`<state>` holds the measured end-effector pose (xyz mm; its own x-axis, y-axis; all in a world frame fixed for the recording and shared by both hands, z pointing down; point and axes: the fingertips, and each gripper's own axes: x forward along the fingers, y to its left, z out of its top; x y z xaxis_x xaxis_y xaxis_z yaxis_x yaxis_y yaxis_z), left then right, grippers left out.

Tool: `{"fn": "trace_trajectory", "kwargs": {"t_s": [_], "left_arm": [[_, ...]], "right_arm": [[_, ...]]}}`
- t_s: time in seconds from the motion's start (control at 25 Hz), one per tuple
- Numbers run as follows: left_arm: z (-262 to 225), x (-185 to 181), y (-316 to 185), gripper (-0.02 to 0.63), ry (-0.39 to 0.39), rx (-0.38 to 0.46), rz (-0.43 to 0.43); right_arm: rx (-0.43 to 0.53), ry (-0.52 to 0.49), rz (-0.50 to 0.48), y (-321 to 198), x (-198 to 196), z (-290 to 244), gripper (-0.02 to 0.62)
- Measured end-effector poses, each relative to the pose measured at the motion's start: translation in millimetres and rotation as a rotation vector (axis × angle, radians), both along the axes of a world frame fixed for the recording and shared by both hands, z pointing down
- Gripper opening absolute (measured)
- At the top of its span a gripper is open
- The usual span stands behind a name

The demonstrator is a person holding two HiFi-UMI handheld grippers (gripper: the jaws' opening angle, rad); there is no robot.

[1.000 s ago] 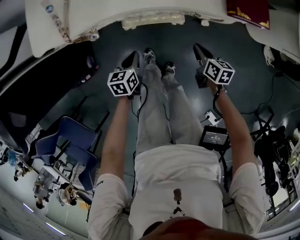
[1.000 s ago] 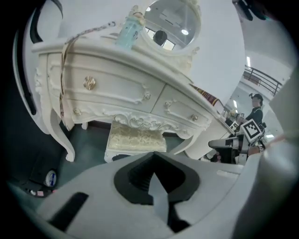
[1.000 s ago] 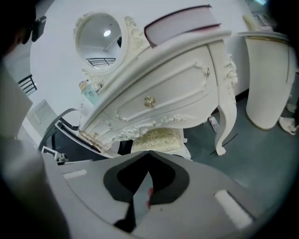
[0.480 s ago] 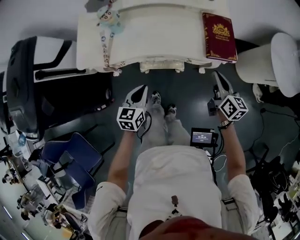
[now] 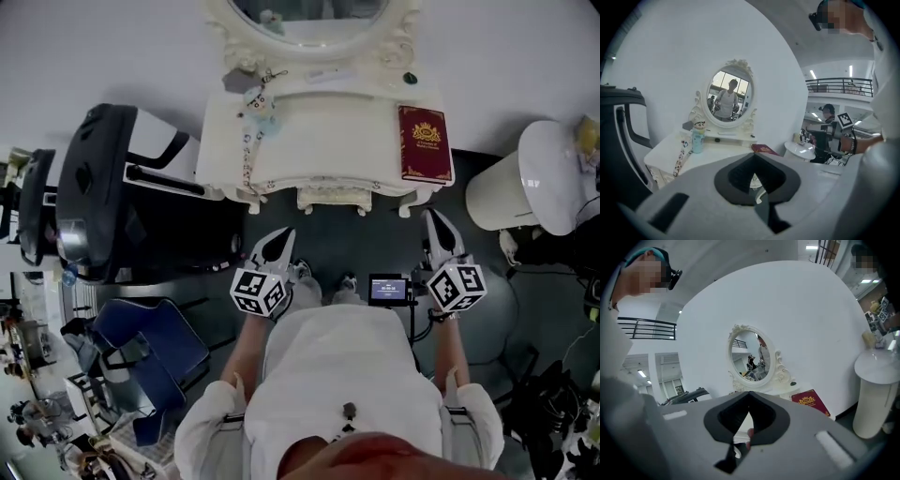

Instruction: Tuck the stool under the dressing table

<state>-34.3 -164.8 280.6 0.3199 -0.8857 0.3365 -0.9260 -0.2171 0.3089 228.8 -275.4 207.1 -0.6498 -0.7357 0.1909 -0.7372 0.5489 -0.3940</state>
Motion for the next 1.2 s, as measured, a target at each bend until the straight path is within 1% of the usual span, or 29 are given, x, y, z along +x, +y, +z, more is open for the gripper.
{"fn": "trace_trajectory", "kwargs": {"t_s": [0.12, 0.24, 0.4, 0.52, 0.64, 0.72, 0.8, 0.92, 1.08, 1.2], "left_arm": [[-34.0, -3.2, 4.5, 0.006, -0.008, 0.060, 0.022], [-62.3, -12.6, 9.4, 0.006, -0.006, 0.119, 0.038], [-86.0, -42.3, 22.6, 0.006, 0.023, 0.180, 0.048], [-96.2, -70.5, 29.2, 0.006, 0.057, 0.217, 0.073], [-96.6, -98.0, 35.9, 0.006, 0.089, 0.223, 0.124], [-97.0, -114.8, 41.0, 0.006, 0.098, 0.218, 0.175], [-99.7, -130.2, 48.0, 0.006, 0.085, 0.227, 0.237], [-96.4, -153.9, 61.7, 0.006, 0.063, 0.231, 0.302], [-87.3, -180.2, 81.9, 0.006, 0.116, 0.201, 0.364], [-83.4, -186.3, 94.2, 0.006, 0.125, 0.202, 0.434]], "right_arm": [[0.027, -0.025, 0.004, 22.2, -8.5, -28.2, 0.007], [0.035, -0.079, 0.004, 43.2, -24.9, -52.9, 0.006], [0.046, -0.115, 0.036, 68.2, -62.3, -65.4, 0.006], [0.057, -0.090, 0.074, 84.3, -98.7, -63.5, 0.007], [0.052, -0.045, 0.117, 101.7, -137.3, -55.5, 0.006], [0.033, -0.047, 0.147, 112.5, -165.6, -54.2, 0.007], [0.043, -0.053, 0.166, 123.0, -195.4, -59.0, 0.007], [0.071, -0.025, 0.200, 140.5, -233.1, -63.4, 0.006], [0.066, -0.012, 0.267, 173.0, -263.1, -59.2, 0.007], [0.061, 0.001, 0.333, 197.8, -270.0, -54.2, 0.006]]}}
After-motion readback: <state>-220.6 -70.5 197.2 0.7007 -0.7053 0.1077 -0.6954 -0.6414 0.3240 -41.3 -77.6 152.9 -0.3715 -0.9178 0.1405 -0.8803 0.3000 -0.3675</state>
